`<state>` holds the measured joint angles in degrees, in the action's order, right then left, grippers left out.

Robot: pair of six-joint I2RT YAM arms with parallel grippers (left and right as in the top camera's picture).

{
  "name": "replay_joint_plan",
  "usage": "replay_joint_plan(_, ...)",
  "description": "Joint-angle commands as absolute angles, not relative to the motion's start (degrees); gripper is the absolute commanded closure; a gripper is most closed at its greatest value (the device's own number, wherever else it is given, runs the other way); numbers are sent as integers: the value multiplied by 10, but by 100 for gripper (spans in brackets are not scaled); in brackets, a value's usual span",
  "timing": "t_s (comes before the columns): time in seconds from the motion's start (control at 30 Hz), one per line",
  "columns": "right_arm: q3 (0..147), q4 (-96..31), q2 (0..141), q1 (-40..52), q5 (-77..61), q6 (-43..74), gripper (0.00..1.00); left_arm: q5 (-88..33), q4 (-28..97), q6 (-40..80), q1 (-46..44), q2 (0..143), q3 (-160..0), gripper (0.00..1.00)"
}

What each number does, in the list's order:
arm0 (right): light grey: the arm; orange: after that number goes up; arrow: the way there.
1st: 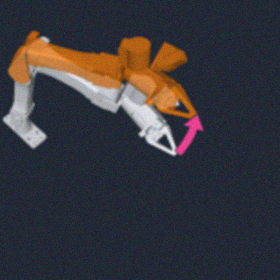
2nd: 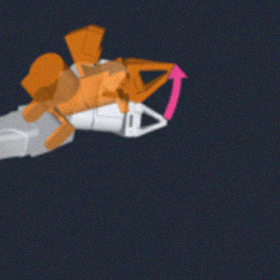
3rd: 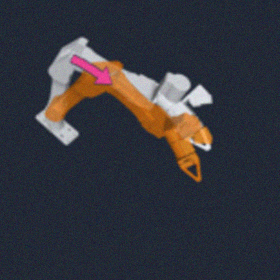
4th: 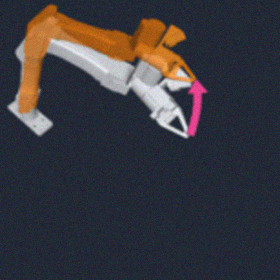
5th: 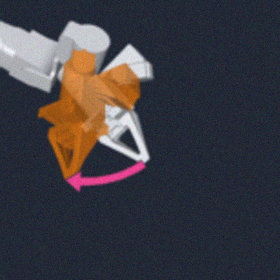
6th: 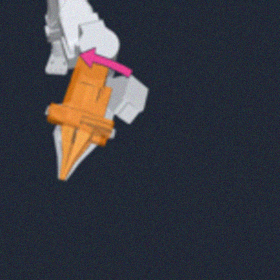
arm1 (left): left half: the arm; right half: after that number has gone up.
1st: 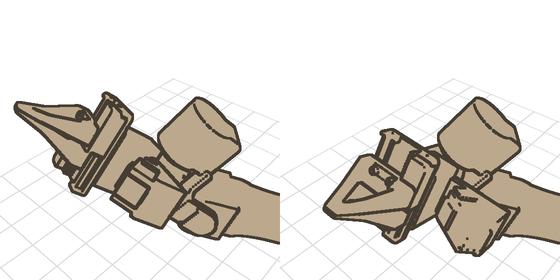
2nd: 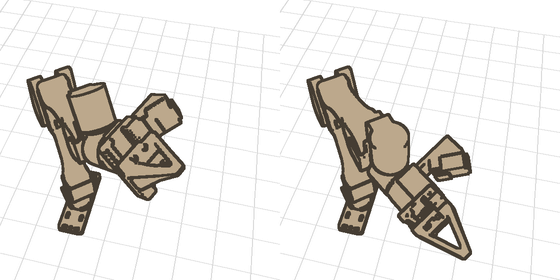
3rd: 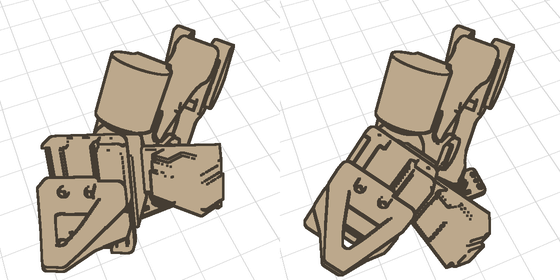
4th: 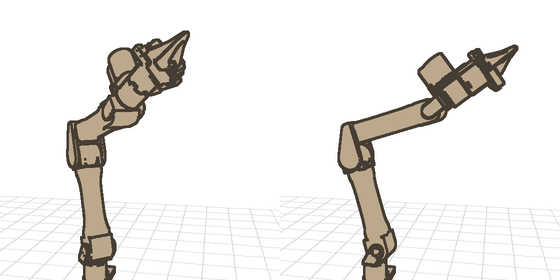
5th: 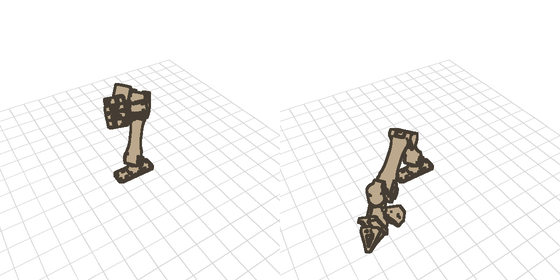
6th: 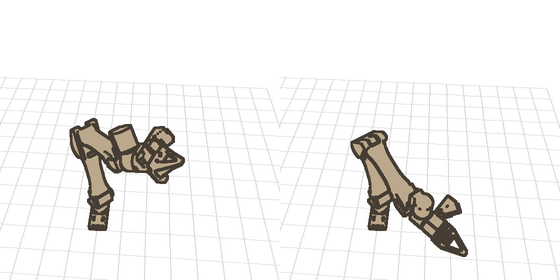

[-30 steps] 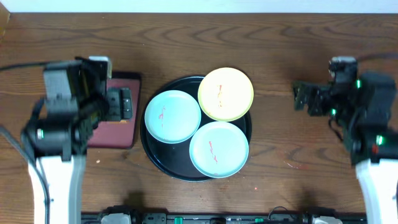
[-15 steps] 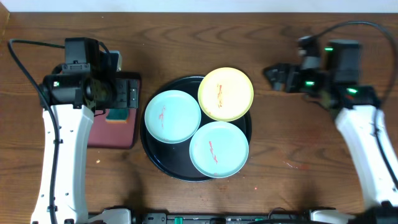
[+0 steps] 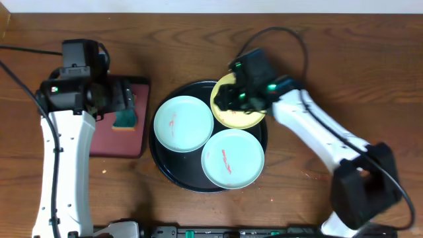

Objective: Clean dirty plates on tray and stack at the side
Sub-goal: 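Move left gripper to the sponge and right gripper to the plates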

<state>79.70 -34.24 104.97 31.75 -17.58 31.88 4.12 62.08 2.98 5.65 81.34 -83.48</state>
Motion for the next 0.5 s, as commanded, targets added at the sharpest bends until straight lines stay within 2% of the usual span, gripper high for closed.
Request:
replay_joint_plan(0.0, 822, -345, 1088, 352, -122, 354, 54, 69, 618, 63, 80, 814, -848, 10)
replay_joint_plan(0.47, 825, -344, 1166, 398, -99, 377, 83, 69, 626, 63, 92, 832, -846, 10)
